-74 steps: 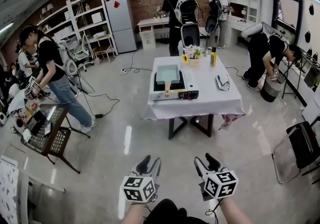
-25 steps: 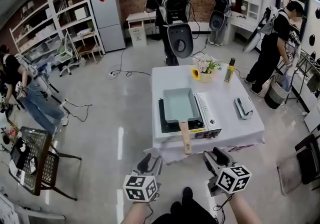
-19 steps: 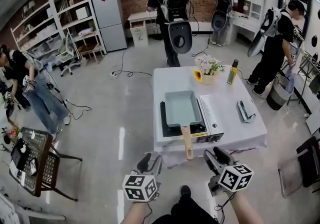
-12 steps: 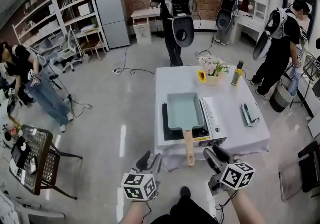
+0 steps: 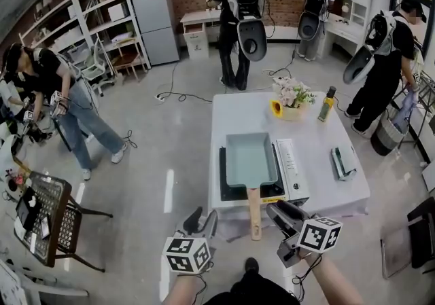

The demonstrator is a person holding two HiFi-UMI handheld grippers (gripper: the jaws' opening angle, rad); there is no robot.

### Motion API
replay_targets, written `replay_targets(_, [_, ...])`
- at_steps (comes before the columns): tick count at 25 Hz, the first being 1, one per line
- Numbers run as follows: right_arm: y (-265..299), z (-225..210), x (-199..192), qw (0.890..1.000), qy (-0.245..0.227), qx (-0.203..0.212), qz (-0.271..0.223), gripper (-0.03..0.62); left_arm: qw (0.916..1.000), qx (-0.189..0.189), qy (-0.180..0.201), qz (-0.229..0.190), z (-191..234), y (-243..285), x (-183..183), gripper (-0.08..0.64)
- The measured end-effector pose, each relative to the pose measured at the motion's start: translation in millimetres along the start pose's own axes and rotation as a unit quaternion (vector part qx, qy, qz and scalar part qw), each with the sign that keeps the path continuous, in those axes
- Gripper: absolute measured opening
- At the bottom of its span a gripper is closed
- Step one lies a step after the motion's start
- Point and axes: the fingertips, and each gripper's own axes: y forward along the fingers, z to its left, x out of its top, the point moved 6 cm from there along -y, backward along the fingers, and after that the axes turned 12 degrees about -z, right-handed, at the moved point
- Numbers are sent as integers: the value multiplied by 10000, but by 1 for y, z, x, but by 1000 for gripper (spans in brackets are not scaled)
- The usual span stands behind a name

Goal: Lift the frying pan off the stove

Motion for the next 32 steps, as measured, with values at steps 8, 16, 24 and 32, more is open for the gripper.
replay_targets(8, [27, -10, 0, 9946, 779, 450, 521, 258, 9998, 189, 24, 61, 3, 13, 1, 149])
replay_targets(16, [55, -11, -3, 9784, 1627, 972, 828, 288, 9991, 422, -30, 58, 11, 17, -1, 149])
replay_targets(24, [81, -21, -10, 9705, 1883, 869, 1234, 288, 9984, 540, -81, 159, 15, 23, -3, 149])
replay_targets(32, [104, -22, -15, 9621, 2016, 1034, 1514, 283, 9979, 598, -123, 225, 19, 26, -6, 149])
